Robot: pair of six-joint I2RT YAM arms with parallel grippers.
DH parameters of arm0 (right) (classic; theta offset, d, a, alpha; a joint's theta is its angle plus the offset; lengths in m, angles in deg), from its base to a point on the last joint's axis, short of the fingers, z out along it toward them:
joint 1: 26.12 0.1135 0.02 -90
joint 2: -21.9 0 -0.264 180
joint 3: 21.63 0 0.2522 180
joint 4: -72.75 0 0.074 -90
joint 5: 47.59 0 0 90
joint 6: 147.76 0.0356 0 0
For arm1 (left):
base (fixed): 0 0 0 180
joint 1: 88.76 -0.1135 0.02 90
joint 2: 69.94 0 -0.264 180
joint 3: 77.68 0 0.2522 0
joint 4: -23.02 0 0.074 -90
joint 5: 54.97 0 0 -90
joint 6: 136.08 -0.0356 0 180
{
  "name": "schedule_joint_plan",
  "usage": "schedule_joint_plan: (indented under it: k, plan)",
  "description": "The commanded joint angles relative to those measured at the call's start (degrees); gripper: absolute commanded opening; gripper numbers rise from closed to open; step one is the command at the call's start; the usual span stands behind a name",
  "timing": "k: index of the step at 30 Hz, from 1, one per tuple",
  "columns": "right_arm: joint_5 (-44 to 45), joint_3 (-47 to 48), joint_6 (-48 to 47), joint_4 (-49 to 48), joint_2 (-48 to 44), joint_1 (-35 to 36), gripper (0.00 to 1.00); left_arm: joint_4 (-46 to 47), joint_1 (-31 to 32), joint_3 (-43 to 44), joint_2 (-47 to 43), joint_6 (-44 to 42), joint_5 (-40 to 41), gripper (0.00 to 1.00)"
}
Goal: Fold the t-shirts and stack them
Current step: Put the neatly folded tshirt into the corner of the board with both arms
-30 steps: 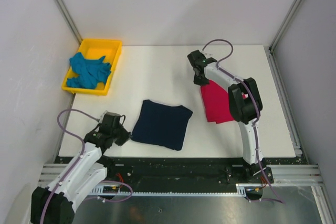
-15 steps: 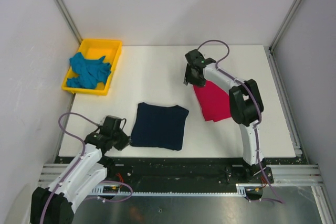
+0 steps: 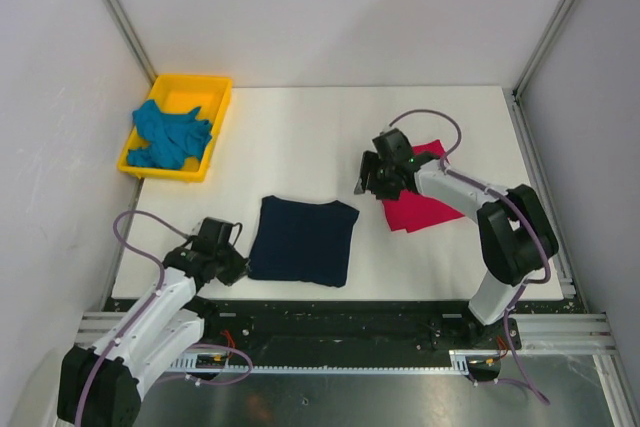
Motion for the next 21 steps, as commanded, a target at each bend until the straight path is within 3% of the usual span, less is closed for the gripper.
schedule_joint_plan:
  k: [1,7,21]
  plan:
    - [-5.7,-6.7,2.9,-9.1,-2.7,1.7,0.66,-0.8,0.1,2.4,0.4,0.1,2.0,0.00]
    - [-7.6,-12.6,4.4,-17.2,-3.3,4.5,0.68,-0.8,0.1,2.4,1.7,-0.1,2.3,0.00]
    - [-6.1,-13.6,7.0,-19.7,0.8,6.5,0.67,-0.9,0.2,2.1,2.2,-0.3,2.7,0.00]
